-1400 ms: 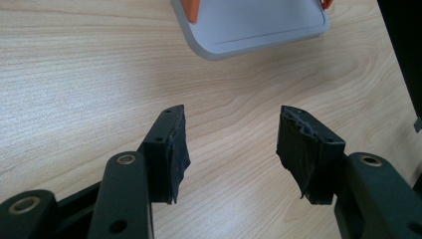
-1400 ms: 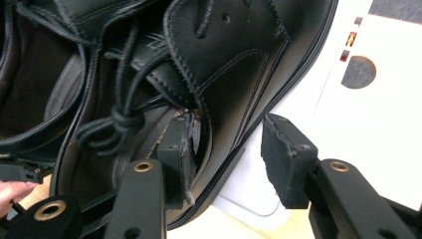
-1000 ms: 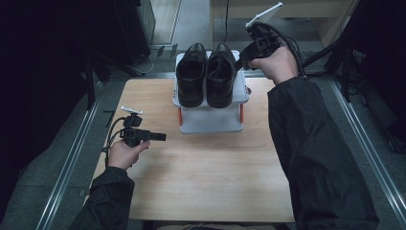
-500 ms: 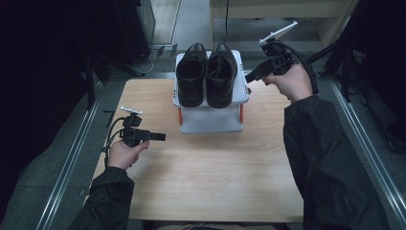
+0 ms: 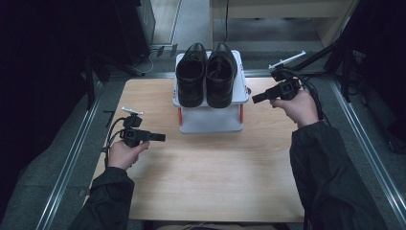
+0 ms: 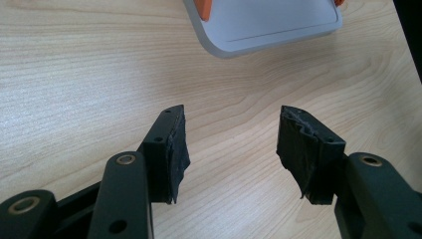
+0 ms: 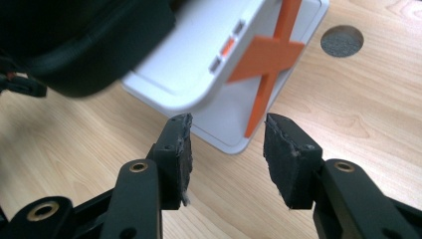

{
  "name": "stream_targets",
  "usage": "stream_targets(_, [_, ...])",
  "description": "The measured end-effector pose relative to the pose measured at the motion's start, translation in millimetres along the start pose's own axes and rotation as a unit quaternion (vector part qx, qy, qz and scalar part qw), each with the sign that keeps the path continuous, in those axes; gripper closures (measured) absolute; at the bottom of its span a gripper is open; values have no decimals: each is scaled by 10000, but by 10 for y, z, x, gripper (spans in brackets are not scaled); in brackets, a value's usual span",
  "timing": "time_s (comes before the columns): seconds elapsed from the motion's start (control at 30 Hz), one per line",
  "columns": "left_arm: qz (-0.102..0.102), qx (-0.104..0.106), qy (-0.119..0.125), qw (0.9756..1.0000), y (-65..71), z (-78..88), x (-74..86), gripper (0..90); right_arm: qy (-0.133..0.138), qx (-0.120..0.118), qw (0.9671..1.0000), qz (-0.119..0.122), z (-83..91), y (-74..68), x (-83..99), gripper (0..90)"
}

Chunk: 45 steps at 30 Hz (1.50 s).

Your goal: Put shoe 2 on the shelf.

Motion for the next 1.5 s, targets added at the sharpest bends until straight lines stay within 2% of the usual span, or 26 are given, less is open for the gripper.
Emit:
stream_targets(0.2, [-58, -25, 2, 10000, -8, 2, 3, 447, -10, -67, 9999, 84, -136, 103, 273, 547])
stream_targets(0.33, [-59, -48, 17, 10000, -4, -3, 5, 446, -60, -109, 9999, 18, -223, 175, 440, 548])
stream_targets(0.73, [-113, -128, -4, 9999, -20, -36, 8, 434, -21, -157, 9997, 161, -364, 300, 828, 549])
stream_targets(1.17, [-169, -198, -37, 9997, -44, -44, 20, 421, 5, -232, 9994, 271, -476, 367, 1093, 549])
stream_targets(1.3, [-153, -155, 5, 9998, -37, -27, 32, 413, 15, -249, 9993, 281, -491, 393, 1151, 541])
stream_targets(1.5, [-193, -156, 50, 9997, -27, -21, 27, 408, 39, -261, 9995, 154, -492, 437, 1192, 521])
Point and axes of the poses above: each handheld gripper's, and its own axes: z roughly backward along the jaws, x roughly out of its underside, y roughly to its right, the point moved 2 cm from there along -z, roughly forward along the jaws, and after that the axes turned 5 degrees about -z, right-handed, at the moved point
